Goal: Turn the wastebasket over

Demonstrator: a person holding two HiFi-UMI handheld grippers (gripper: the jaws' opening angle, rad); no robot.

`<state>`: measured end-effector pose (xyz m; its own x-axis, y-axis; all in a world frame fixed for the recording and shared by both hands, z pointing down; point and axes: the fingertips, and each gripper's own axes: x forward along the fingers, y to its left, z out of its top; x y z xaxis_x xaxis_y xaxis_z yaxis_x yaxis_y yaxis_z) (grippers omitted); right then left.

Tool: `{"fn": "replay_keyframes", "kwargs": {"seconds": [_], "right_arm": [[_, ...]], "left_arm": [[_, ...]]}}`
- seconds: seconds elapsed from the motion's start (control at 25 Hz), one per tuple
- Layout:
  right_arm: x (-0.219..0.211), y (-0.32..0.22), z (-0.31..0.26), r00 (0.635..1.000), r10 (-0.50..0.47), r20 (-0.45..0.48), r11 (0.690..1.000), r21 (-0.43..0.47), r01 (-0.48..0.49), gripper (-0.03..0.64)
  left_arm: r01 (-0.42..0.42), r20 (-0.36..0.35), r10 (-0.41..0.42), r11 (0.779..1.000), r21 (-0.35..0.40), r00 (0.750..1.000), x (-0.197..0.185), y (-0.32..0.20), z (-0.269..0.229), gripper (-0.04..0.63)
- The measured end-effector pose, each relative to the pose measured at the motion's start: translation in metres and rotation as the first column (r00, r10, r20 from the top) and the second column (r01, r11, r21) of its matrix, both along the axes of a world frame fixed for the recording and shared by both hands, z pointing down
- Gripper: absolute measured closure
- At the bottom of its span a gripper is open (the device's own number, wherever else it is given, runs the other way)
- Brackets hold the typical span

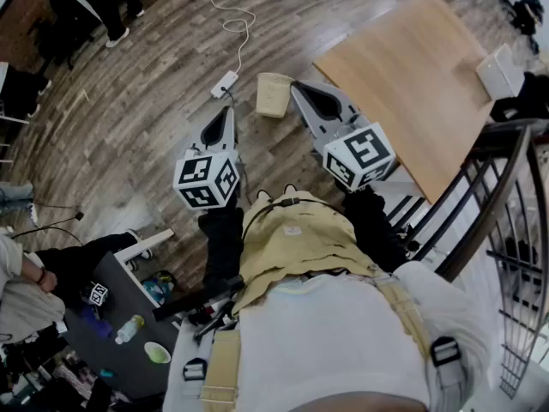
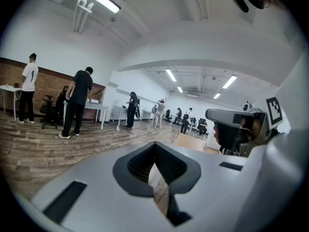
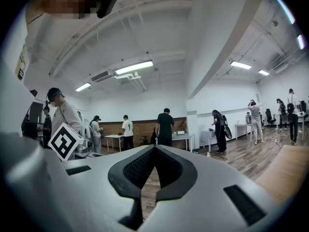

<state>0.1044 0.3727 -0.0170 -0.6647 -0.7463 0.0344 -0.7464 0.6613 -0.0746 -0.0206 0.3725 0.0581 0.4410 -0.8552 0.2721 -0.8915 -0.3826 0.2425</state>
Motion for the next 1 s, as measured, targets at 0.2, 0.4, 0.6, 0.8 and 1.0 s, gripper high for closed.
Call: {"fn": "replay_keyframes", "kwargs": {"seconds": [0.2,0.4,0.6,0.8,1.0], "right_arm": [[0.009,-0.003,0.003,1.000,-0.001,0.003,1.000,-0.007,0.001,0.597],[0.012,-0.010,0.004,1.000,-0.003,0.005,1.000,-0.011,0.003,0.597],[0.014,-0.021,0.009,1.000,-0.009,0.004,1.000,-0.025,0.010,0.597],[0.015,-0.037,0.020,0.999,-0.033,0.021,0.999,-0.042,0.034,0.595],[0.016,-0.061,0.053,0.998,-0.049,0.036,0.992,-0.113,0.053,0.595]], "left_arm": [[-0.004,0.004,0.004,1.000,-0.003,1.000,0.010,-0.004,0.001,0.594],[-0.003,0.010,0.003,1.000,-0.007,1.000,0.013,-0.011,0.001,0.594],[0.002,0.014,-0.002,1.000,-0.019,1.000,0.014,-0.020,0.005,0.594],[0.010,0.022,-0.010,0.999,-0.035,1.000,0.015,-0.032,0.015,0.594],[0.031,0.033,-0.028,0.995,-0.090,0.999,0.013,-0.045,0.043,0.594]]}}
